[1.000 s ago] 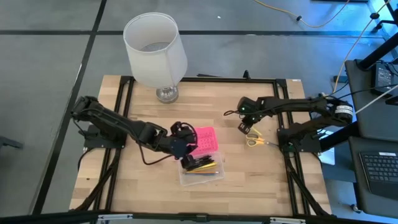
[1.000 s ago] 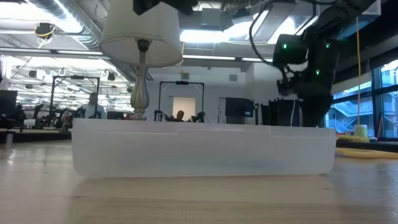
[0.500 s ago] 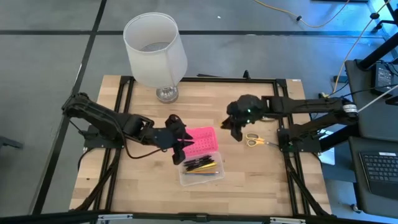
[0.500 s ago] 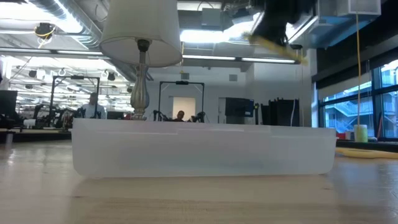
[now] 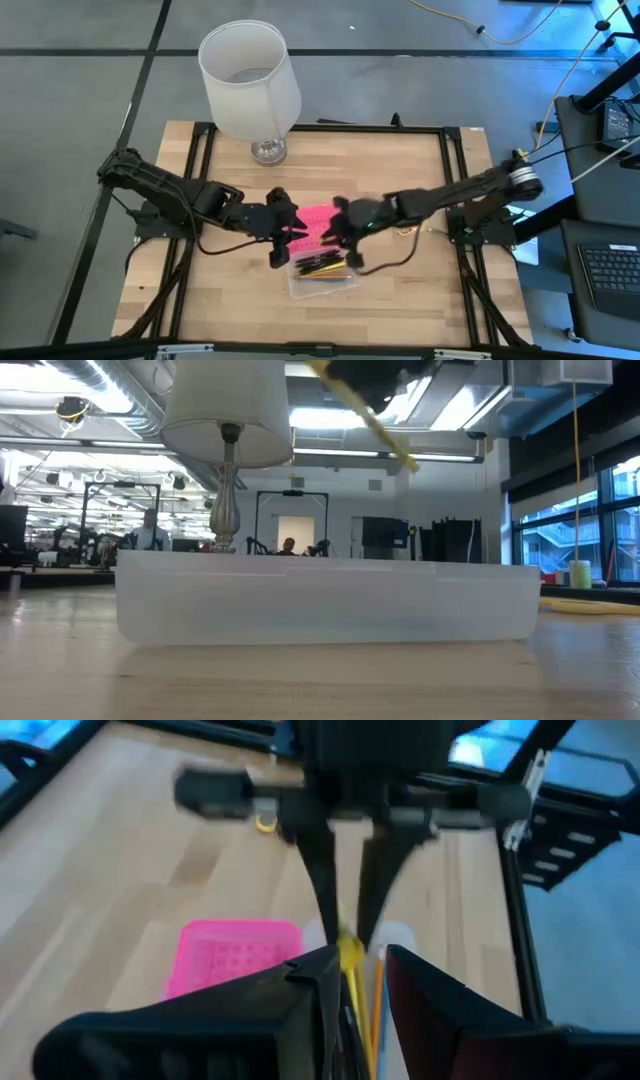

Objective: Pick & place school supplies into a supply box
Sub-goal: Put the yellow pen into the transparent supply box, then put the yellow scissors into the transparent supply box, then close the transparent supply box

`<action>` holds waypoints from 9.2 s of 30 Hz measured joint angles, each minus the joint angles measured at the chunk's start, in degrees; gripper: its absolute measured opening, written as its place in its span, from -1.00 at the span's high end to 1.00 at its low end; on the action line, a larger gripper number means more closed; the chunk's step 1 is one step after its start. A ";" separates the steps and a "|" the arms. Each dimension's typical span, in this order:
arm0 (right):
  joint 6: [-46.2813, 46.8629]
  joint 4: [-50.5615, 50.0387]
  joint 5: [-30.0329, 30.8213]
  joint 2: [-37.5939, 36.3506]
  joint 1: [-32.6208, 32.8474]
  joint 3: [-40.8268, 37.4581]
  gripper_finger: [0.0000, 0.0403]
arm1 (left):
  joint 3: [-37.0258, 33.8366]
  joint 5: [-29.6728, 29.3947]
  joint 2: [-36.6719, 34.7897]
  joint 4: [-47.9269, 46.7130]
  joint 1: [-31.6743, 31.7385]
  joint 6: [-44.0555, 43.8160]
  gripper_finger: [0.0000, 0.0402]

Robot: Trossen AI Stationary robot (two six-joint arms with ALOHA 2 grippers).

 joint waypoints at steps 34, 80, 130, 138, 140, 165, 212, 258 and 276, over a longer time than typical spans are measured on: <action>-6.01 -8.50 -3.00 24.15 5.06 13.15 0.67 | -0.02 0.58 0.02 -1.03 -1.55 -0.13 0.61; 6.14 -11.65 -3.58 22.13 4.80 11.98 0.34 | -0.04 0.34 0.11 -0.98 -1.92 -1.51 0.62; 19.74 -39.46 8.02 -18.23 -3.44 -28.36 -0.34 | -16.12 4.31 -9.06 22.09 -0.81 4.55 0.60; 12.01 -39.25 7.71 -18.23 -5.89 -28.36 -0.24 | -39.59 3.02 -26.12 50.14 -1.18 8.78 0.61; 11.14 -39.25 7.67 -18.23 -6.58 -28.36 -0.22 | -44.56 3.10 -29.08 56.85 -1.18 9.32 0.62; 10.06 -35.83 5.48 -9.07 -8.07 -29.34 -0.12 | -58.25 -3.03 -35.55 65.72 -1.14 7.50 0.59; 4.83 -33.92 1.70 -4.09 -12.46 -19.34 0.58 | -58.25 -2.83 -35.52 65.69 -1.16 5.77 0.58; -1.51 -42.05 -2.08 37.91 3.74 46.57 0.57 | -58.25 -0.43 -35.52 63.86 -1.16 1.31 0.58; -1.47 -40.29 -9.49 40.76 3.53 46.57 0.40 | -58.25 -0.44 -35.52 62.73 -1.16 -0.23 0.60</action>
